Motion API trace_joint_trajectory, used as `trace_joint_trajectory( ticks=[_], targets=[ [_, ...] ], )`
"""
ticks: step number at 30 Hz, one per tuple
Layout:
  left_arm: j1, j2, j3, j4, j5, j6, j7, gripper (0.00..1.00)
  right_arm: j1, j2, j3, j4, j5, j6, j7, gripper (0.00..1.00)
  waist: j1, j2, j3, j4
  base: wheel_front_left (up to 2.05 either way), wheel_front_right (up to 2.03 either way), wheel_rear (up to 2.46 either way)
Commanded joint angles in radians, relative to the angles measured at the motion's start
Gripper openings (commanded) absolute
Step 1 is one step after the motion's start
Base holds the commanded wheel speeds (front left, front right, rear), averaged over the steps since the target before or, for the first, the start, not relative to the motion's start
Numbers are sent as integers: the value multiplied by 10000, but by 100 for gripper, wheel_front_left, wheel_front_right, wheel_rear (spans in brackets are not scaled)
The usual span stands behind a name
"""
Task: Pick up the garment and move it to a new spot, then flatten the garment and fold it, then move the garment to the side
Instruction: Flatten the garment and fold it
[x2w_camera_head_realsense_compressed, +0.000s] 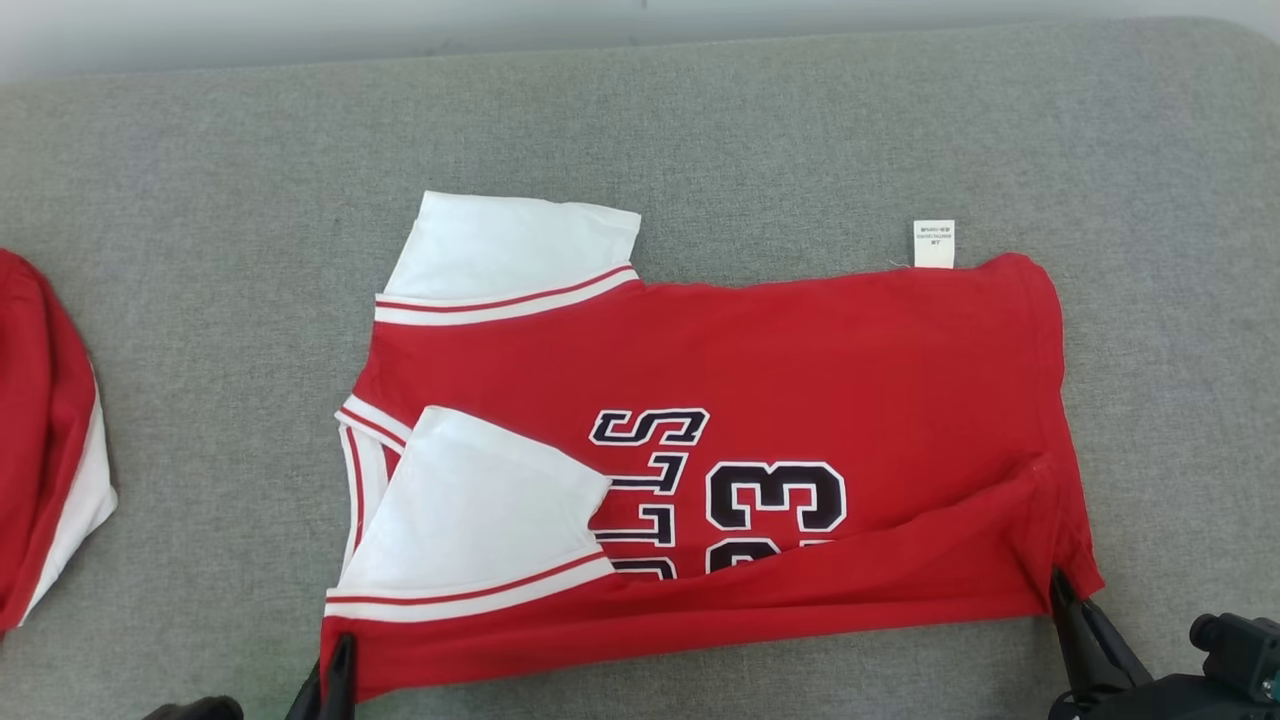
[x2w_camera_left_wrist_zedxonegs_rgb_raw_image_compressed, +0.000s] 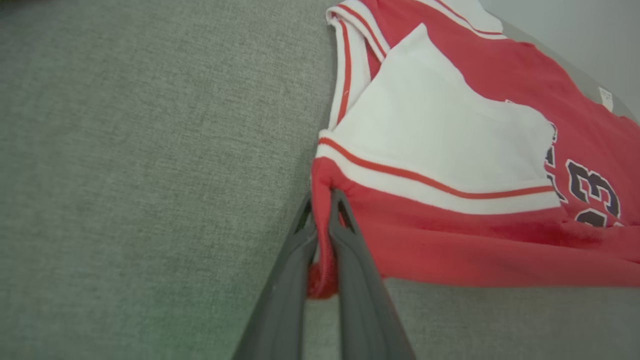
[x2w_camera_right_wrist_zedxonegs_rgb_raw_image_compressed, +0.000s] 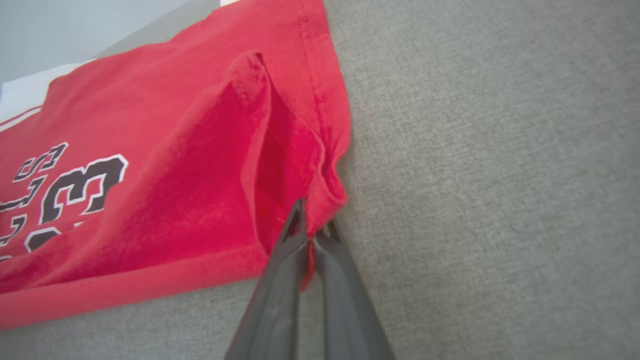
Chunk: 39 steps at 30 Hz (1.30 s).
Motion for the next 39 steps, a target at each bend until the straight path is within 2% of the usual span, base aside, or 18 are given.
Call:
trace_joint_trajectory(
  ticks=[1, 2, 9, 17, 22, 28, 39],
  targets=[
    [16, 92, 10, 206, 141, 80, -31, 45, 57, 60, -98, 38, -64, -13, 17, 42, 0, 0, -21, 34, 0, 0, 0],
    [-55, 73, 10, 259, 180, 96, -90, 100, 61, 75, -122, 73, -111, -13, 49, 100, 0, 0, -32, 42, 0, 0, 0],
    [-442, -38, 112, 256, 502, 173, -633, 100, 32, 303, -783, -334, -551, -12, -626, 100, 0, 0, -94, -10, 0, 0, 0],
    [-1347, 211, 337, -117, 1637, 418, -1694, 100, -500, 708, -1334, -1359, -1731, -12, -1531, 100, 0, 0, -394, -159, 0, 0, 0],
    [-2187, 367, 191, 61, 2255, 522, -1800, 100, -1020, 773, -673, -1651, -2470, -12, -1531, 100, 0, 0, -715, -174, 0, 0, 0],
    [-2663, 190, 50, 781, 2446, 505, -1978, 100, -1139, 722, -68, -1703, -3014, -12, -1507, 100, 0, 0, -1005, -123, 0, 0, 0],
    [-2419, -2, -90, 1620, 2359, 442, -2225, 100, -574, 851, 430, -1653, -2959, -12, -1237, 100, 0, 0, -1321, -102, 0, 0, 0]
  ],
)
